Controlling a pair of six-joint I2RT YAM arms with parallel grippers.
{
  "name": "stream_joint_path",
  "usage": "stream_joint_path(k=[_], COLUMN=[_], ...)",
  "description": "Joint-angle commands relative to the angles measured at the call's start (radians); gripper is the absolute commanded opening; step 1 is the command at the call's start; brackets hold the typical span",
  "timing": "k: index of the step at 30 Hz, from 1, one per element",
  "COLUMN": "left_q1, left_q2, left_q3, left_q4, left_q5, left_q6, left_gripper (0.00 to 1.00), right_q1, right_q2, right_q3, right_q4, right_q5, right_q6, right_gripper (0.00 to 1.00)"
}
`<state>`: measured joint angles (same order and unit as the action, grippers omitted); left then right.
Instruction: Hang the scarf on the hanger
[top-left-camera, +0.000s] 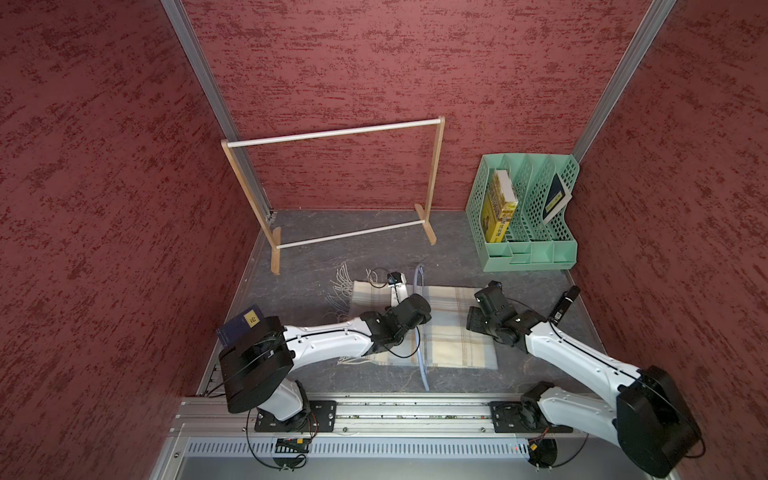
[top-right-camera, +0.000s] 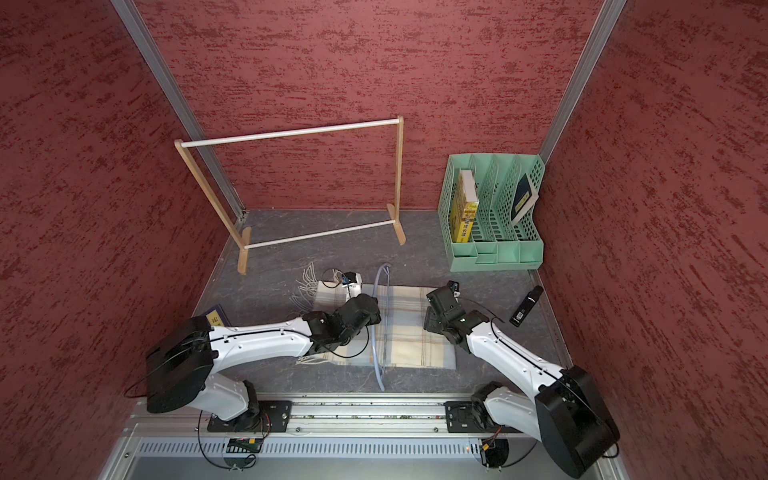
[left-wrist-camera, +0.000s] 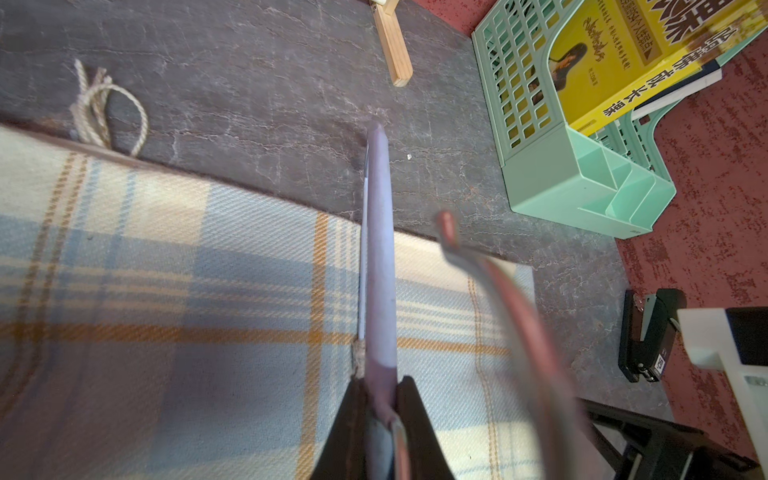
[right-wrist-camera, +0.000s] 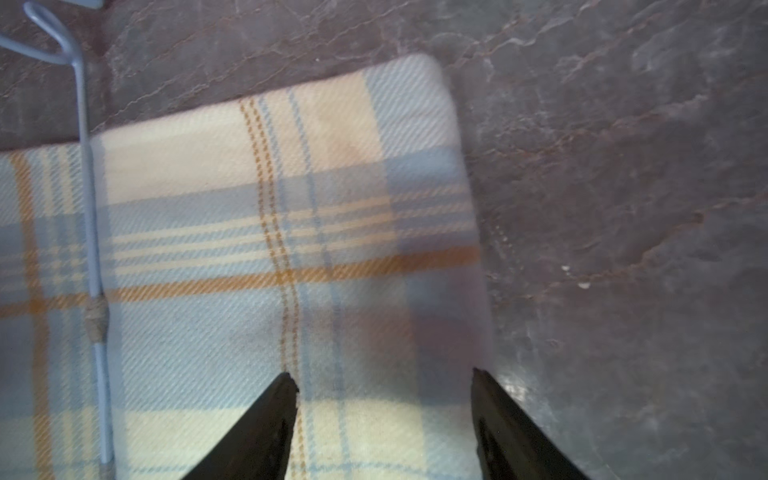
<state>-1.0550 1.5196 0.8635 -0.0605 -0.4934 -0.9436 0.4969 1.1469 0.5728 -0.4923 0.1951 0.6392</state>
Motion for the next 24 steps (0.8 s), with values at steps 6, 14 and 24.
stream_joint_path(k=[6, 14, 24], left_q1=[-0.016, -0.030, -0.033], left_q2=[-0.069, -0.063, 0.027], left_q3=[0.080, 0.032, 0.011], left_q4=[-0.082, -0.047, 0.021], left_q5=[0.010, -0.041, -0.036], left_q6=[0.051, -0.014, -0.048], left_gripper=[0.00, 0.00, 0.00], right_q1=[-0.055, -0.064, -0.068], right_q2=[0.001, 0.084, 0.139], right_q3=[-0.012, -0.002, 0.018], right_q4=[-0.013, 0.024, 0.011], right_q5=[0.001, -0.053, -0.049], right_q6=[-0.008, -0.004, 0.016], right_gripper=[0.71, 0.71, 0.71])
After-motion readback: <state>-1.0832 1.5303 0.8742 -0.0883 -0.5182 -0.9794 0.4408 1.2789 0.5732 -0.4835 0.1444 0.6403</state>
